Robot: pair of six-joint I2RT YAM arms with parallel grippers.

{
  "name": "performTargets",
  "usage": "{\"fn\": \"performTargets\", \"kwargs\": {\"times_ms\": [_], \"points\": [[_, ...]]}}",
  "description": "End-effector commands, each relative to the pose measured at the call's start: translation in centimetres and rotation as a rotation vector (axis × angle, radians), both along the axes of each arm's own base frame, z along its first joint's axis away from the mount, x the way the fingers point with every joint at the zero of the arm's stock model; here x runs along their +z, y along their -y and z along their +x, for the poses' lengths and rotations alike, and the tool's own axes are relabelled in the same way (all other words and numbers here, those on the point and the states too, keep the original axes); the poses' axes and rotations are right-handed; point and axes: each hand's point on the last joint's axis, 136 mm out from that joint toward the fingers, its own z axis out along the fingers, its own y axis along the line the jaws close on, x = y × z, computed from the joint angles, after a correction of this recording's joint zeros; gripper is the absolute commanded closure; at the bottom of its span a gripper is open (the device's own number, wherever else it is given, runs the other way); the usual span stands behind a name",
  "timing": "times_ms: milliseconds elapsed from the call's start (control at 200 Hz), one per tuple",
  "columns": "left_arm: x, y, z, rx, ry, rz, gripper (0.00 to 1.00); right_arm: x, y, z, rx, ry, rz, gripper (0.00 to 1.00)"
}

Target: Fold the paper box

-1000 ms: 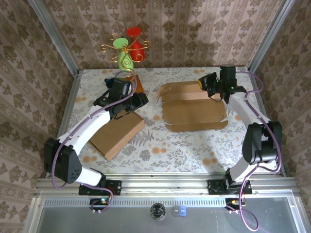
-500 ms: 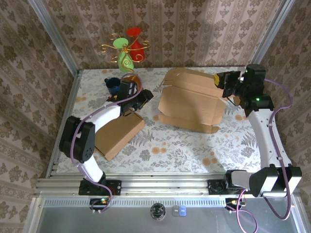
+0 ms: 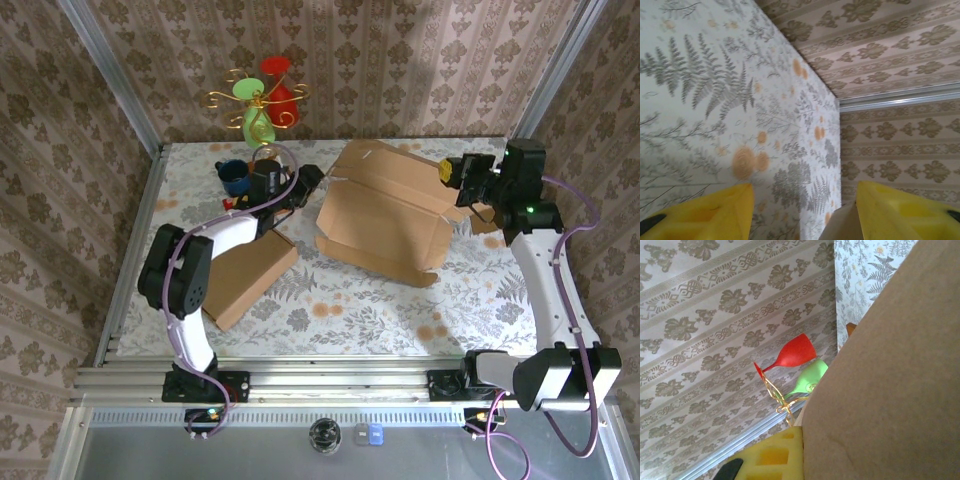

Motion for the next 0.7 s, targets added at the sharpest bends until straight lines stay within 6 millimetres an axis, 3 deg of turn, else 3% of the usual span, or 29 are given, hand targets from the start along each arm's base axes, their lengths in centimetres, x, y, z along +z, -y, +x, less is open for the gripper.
{"fn": "performTargets", "kwargs": {"times_ms": [0, 180, 430, 695], "points": [[0.6, 1.9, -0.2, -0.045, 0.037, -0.06, 0.43, 0.6, -0.3, -0.3, 0.013, 0.023, 0.04, 1.0], [0.1, 2.8, -1.4, -0.048, 0.049, -0.079, 0.46, 0.0, -0.2, 0.3, -0.003, 0.024, 0.055, 1.0], [1.2, 3.1, -2.2, -0.058, 0.117, -0.08, 0.46, -1.1, -0.2, 0.7, -0.009, 0.005, 0.077, 1.0], [0.8, 4.4, -4.5, -0.154, 0.168, 0.039, 0.42, -2.7, -0.5, 0.9, -0.005, -0.03, 0.122, 1.0]]}}
